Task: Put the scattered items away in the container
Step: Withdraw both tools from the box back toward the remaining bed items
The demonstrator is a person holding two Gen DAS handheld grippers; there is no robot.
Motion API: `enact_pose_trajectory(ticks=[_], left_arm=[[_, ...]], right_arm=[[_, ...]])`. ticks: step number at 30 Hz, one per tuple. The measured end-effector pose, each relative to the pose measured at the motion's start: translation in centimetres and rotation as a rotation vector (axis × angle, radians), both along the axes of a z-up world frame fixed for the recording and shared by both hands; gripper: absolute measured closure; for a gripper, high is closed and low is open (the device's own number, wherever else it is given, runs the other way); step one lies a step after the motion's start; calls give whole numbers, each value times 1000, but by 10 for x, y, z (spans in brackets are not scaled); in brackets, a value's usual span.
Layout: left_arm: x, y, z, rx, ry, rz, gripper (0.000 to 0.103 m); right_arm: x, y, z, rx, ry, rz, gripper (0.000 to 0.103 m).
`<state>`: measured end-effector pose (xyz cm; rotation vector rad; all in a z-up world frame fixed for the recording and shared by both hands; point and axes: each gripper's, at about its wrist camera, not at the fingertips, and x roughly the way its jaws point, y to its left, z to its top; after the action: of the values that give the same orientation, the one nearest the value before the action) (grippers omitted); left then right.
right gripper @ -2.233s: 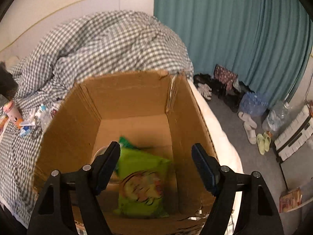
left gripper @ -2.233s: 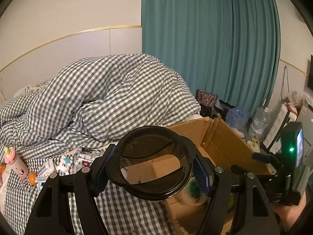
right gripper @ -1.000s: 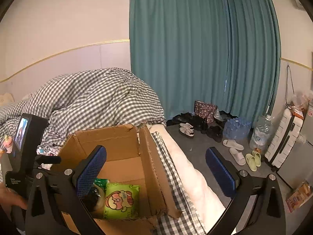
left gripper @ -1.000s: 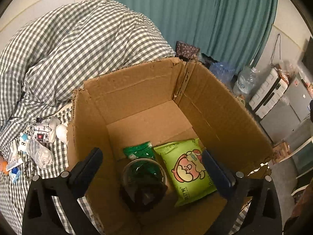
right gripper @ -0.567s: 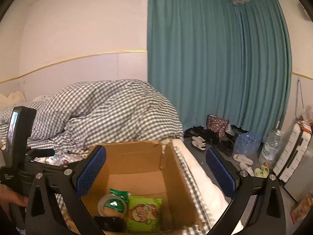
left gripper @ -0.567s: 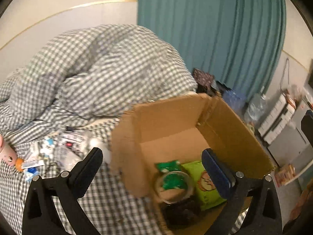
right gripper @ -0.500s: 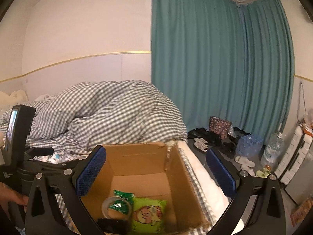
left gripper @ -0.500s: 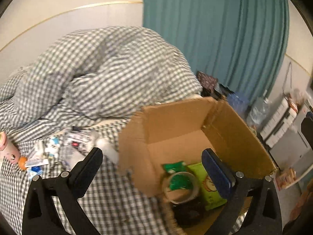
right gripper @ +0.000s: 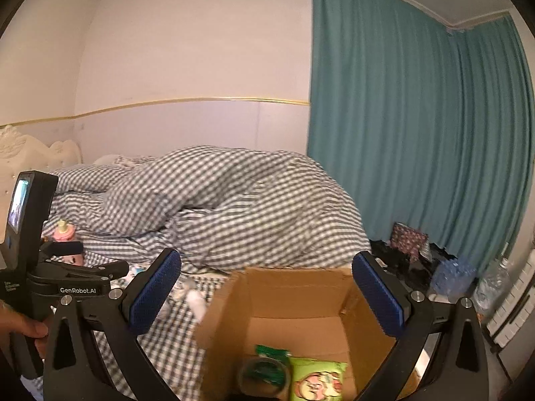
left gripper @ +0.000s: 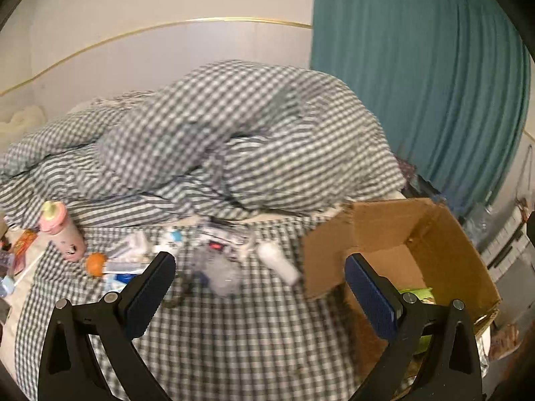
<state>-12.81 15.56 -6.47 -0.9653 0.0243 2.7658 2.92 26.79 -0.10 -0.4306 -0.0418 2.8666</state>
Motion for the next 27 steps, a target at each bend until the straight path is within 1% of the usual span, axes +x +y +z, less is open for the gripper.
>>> enact_pose_trajectory(ticks=[9,11,14,19,24,27], left_arm=[[10,-82,7,-15,54,126,0],[12,-101,7,-12,56,155,0],[14,-132,7,8,31,196,0],[20,-176,7,-14,55,267,0],[17,-211,1,-47,53,316,0],[14,-229,-6,-43,39,328,0]], right_arm=[[-32,-61,3,1,-12,107,0],[-34,-71,4,-5,-17,128,0],[-45,-86,4,-23,-20,157,0],[-62,-107,2,-36,-35,192,0],[-85,-124,-13,-36,-95,217,0],[-103,-133,-27,-23,-144,232,0]])
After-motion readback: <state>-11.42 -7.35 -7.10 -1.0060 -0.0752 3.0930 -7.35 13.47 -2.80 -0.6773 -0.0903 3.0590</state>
